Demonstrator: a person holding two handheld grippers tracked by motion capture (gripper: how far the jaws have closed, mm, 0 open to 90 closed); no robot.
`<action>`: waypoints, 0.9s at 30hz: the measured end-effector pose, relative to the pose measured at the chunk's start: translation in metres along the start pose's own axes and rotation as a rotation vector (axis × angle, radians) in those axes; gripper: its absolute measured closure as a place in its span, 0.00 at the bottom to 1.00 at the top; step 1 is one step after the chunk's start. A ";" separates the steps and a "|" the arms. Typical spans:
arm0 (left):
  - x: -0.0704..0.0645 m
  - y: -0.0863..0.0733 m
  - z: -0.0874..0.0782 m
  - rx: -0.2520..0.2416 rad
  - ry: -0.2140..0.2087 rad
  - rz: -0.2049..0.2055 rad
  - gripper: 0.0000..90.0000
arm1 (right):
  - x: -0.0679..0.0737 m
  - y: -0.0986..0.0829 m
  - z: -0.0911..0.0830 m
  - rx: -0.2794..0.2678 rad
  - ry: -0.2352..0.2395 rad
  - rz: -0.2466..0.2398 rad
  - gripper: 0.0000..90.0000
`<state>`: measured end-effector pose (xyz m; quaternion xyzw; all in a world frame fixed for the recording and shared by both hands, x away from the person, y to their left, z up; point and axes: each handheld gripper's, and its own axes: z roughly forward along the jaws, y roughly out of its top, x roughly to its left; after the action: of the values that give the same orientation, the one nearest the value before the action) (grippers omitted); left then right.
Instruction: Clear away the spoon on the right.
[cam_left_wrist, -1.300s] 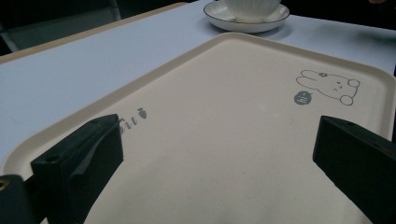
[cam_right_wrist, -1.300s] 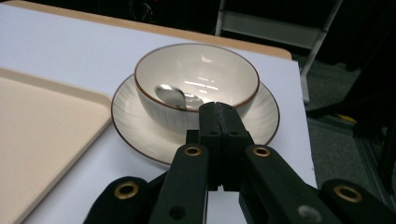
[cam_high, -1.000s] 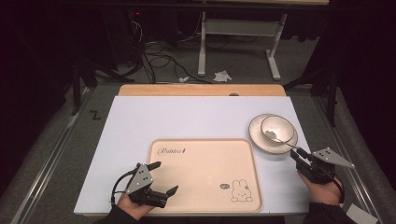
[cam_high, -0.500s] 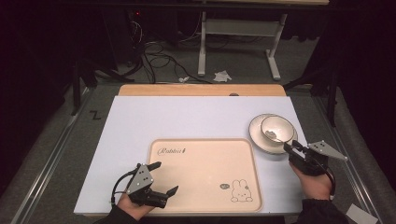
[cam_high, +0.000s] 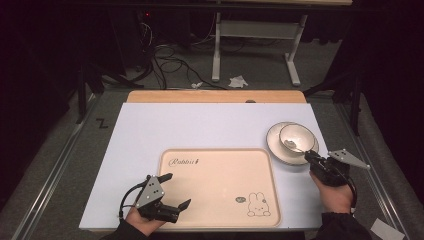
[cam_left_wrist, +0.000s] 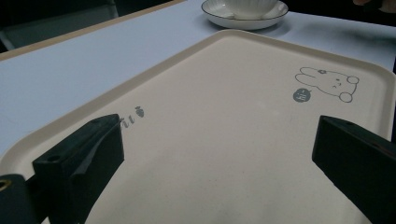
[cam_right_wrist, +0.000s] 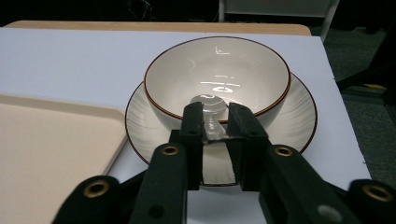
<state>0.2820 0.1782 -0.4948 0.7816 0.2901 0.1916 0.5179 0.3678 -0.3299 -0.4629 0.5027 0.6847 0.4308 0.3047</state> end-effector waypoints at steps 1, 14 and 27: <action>0.000 0.000 0.000 0.000 -0.001 -0.001 0.03 | 0.001 0.000 0.001 0.007 -0.003 0.002 0.92; 0.000 0.000 0.000 -0.002 0.002 0.000 0.03 | 0.001 0.002 0.005 0.027 -0.011 0.042 0.94; 0.000 0.000 0.000 0.000 0.002 0.003 0.03 | 0.001 0.003 0.004 0.028 -0.006 0.001 0.94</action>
<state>0.2819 0.1781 -0.4947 0.7820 0.2893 0.1931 0.5172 0.3719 -0.3276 -0.4616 0.5085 0.6896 0.4198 0.2994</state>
